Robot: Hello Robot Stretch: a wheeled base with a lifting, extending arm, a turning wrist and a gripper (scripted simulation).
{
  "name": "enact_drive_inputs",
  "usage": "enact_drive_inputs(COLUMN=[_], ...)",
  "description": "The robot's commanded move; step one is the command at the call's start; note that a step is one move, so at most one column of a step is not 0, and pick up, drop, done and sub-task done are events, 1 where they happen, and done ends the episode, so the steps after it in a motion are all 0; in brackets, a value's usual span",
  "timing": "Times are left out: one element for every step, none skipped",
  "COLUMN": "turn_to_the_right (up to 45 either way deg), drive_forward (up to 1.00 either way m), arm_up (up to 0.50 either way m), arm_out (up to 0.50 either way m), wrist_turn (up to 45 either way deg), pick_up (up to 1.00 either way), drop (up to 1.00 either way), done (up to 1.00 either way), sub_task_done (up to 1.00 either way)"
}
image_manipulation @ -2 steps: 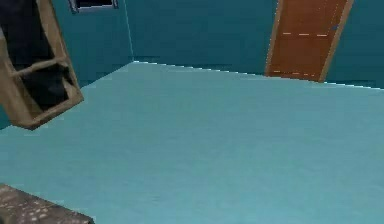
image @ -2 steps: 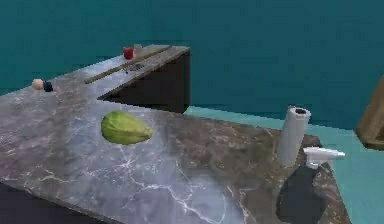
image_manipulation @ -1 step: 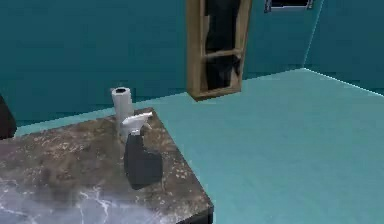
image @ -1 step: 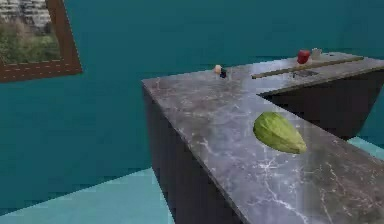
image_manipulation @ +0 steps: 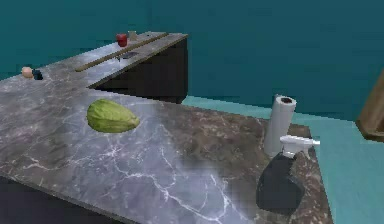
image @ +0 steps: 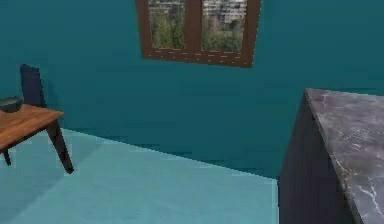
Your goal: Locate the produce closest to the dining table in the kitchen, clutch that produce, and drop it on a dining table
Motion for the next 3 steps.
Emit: enact_drive_inputs(turn_to_the_right=[-15.0,0.0,0.0], drive_forward=[0.0,0.0,0.0], arm_up=[0.0,0.5,0.38], arm_out=[0.0,0.0,0.0], wrist_turn=[0.0,0.0,0.0], pick_up=[0.0,0.0,0.0], drop=[0.0,0.0,0.0], done=[0.0,0.0,0.0], sub_task_done=[0.0,0.0,0.0])
